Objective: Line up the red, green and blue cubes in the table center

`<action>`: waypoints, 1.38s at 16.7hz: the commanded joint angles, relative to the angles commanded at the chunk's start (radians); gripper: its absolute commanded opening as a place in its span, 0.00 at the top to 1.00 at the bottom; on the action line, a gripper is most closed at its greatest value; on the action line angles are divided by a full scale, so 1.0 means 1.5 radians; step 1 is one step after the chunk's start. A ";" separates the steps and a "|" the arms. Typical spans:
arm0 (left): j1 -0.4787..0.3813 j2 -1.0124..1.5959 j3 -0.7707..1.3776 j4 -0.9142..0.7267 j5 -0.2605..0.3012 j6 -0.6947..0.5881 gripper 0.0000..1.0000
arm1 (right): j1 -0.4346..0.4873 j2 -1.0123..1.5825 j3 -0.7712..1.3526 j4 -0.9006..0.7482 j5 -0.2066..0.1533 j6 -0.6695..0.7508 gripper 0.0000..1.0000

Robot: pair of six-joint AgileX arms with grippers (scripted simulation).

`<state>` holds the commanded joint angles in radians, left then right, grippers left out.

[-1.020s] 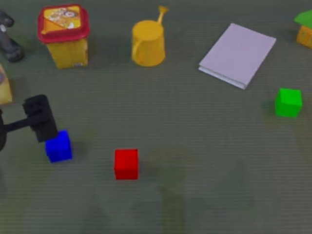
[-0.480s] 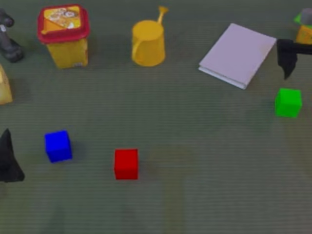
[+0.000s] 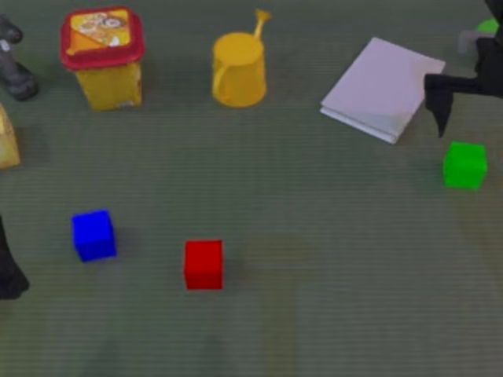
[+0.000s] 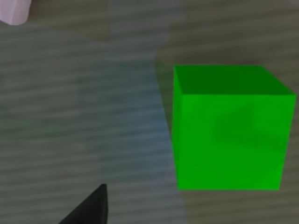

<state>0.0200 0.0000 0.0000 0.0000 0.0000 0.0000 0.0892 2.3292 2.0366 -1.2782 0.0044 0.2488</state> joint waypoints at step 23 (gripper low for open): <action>0.000 0.000 0.000 0.000 0.000 0.000 0.00 | 0.001 0.046 -0.134 0.180 0.001 0.001 0.38</action>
<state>0.0200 0.0000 0.0000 0.0000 0.0000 0.0000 0.0905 2.3982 1.8354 -1.0079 0.0051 0.2508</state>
